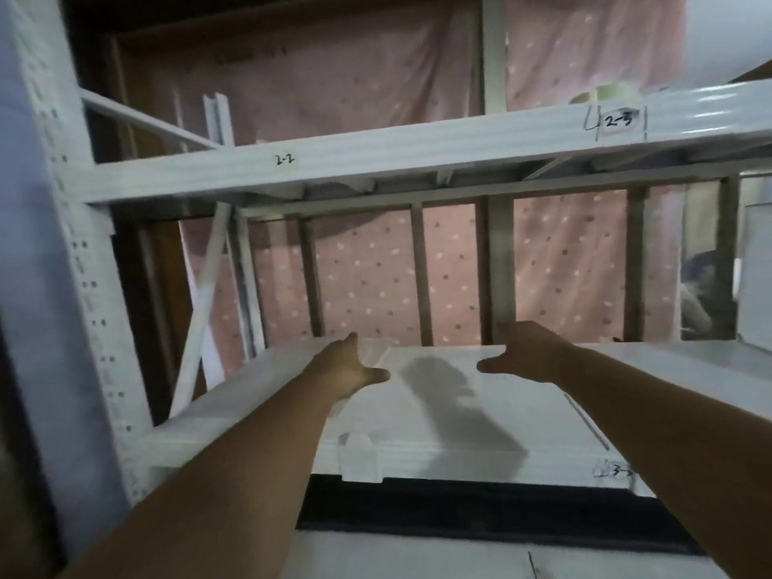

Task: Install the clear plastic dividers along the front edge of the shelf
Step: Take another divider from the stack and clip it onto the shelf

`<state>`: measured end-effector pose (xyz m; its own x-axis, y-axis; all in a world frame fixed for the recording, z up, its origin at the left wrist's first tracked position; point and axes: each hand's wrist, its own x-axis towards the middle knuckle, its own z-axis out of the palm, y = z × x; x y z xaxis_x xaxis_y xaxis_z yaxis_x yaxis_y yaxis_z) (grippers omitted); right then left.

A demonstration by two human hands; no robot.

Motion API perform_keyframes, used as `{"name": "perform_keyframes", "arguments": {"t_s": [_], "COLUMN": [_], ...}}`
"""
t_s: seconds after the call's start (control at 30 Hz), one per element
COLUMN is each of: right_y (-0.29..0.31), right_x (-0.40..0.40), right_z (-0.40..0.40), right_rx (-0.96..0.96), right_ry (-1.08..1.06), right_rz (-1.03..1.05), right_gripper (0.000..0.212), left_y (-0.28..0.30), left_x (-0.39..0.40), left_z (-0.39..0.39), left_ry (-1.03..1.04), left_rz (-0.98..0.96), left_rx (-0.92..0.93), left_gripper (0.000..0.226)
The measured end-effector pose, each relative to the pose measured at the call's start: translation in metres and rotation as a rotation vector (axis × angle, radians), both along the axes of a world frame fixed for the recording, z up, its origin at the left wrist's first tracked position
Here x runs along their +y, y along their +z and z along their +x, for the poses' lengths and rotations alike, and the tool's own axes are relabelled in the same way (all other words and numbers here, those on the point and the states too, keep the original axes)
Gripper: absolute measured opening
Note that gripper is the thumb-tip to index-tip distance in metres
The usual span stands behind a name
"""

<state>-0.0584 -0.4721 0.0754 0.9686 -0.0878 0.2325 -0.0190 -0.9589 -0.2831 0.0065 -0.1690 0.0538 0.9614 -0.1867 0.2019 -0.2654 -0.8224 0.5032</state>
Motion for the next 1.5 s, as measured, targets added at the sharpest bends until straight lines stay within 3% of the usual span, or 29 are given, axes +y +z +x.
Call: {"name": "perform_keyframes", "arguments": {"t_s": [0.17,0.27,0.57,0.83,1.0,1.13,1.23,1.33,1.5], "right_y": [-0.009,-0.017,-0.036,-0.058,-0.061,-0.059,-0.058,-0.058,-0.048], "right_x": [0.087,0.135,0.236,0.274,0.279,0.279,0.278,0.277,0.271], "right_z": [0.037,0.052,0.084,0.102,0.104,0.105,0.101,0.100,0.096], "right_rx": [0.005,0.010,0.079,0.141,0.116,0.099,0.072,0.053,0.048], "right_ry": [0.186,0.288,0.474,0.529,0.545,0.582,0.588,0.599,0.637], "right_rz": [0.033,0.072,0.039,-0.126,-0.159,-0.202,-0.218,-0.216,-0.191], "right_gripper": [0.087,0.088,0.080,0.081,0.068,0.040,0.042,0.038,0.044], "left_y": [-0.016,-0.024,-0.048,-0.066,-0.067,-0.062,-0.059,-0.055,-0.041], "left_x": [0.084,0.128,0.217,0.238,0.238,0.236,0.236,0.239,0.236], "left_z": [-0.003,-0.007,-0.002,0.024,0.035,0.040,0.045,0.049,0.051], "left_ry": [0.118,0.184,0.392,0.459,0.492,0.541,0.585,0.626,0.598], "left_rz": [-0.053,-0.083,-0.026,0.079,0.072,0.026,-0.080,-0.303,-0.977], "left_rx": [0.021,0.018,0.045,0.095,0.089,0.101,0.094,0.013,-0.102], "left_gripper": [0.113,0.097,0.072,0.082,0.080,0.073,0.067,0.067,0.065]}}
